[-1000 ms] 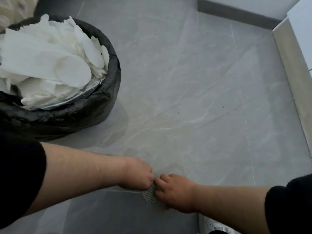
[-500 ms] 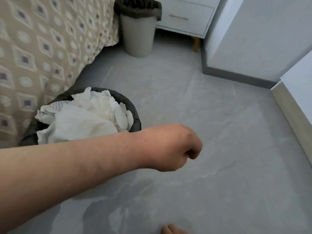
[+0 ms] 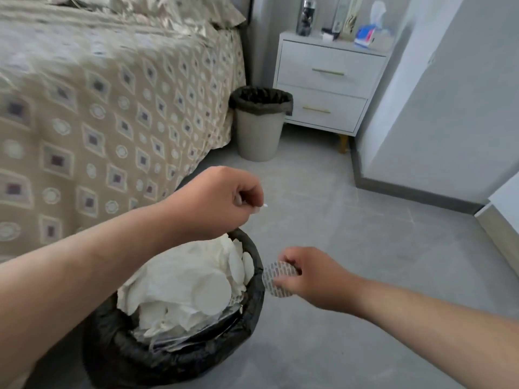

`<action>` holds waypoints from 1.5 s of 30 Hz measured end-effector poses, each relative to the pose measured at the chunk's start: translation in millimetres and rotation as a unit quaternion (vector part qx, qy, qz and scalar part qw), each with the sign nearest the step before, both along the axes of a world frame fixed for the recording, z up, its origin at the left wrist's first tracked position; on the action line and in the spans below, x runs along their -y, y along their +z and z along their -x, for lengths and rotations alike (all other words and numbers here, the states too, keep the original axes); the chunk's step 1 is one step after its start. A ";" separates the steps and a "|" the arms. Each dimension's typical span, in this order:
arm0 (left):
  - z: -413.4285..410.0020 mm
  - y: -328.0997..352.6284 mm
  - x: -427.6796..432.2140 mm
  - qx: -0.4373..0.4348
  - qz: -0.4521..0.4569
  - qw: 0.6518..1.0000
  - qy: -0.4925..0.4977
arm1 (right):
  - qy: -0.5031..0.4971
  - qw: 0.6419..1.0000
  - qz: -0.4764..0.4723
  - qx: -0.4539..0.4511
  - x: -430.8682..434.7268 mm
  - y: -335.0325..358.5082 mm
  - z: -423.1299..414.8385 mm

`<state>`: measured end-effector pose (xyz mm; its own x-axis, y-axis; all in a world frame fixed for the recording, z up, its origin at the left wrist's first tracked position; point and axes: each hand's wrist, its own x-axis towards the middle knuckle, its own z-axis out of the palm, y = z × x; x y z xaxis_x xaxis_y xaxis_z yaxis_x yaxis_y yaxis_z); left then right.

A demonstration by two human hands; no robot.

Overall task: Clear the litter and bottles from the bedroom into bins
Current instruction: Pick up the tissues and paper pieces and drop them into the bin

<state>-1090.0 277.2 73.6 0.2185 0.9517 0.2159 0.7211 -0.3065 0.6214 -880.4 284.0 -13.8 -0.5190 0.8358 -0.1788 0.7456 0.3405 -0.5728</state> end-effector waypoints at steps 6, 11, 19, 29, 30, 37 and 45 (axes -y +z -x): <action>25.3 -3.3 3.5 0.005 0.045 0.998 0.048 | -0.052 0.988 0.061 -0.133 -16.3 56.8 13.9; 46.6 -11.3 -1.0 -0.065 0.142 0.987 0.046 | -0.092 0.975 0.083 -0.185 -19.5 53.8 30.8; 73.0 -27.7 -2.1 -0.132 0.223 0.965 0.035 | -0.106 0.964 0.105 -0.219 -20.9 41.3 57.8; 91.6 -50.5 -4.7 -0.137 0.247 0.958 0.048 | -0.083 0.972 0.099 -0.195 -20.1 23.9 90.0; 93.4 -54.0 -5.2 -0.139 0.239 0.960 0.048 | -0.071 0.975 0.091 -0.190 -19.5 21.7 93.7; 113.6 -57.5 -7.1 -0.038 0.292 0.955 0.040 | 0.046 0.998 -0.041 0.023 -22.9 12.7 96.4; 119.2 -51.4 -8.1 -0.007 0.360 0.928 0.098 | 0.064 0.997 -0.048 -0.024 -17.4 9.6 95.0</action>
<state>-1209.1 285.3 22.2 0.0241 0.8697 -0.4930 0.7285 0.3225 0.6044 -975.4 301.4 -4.2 -0.6286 0.7742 -0.0734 0.6646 0.4858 -0.5677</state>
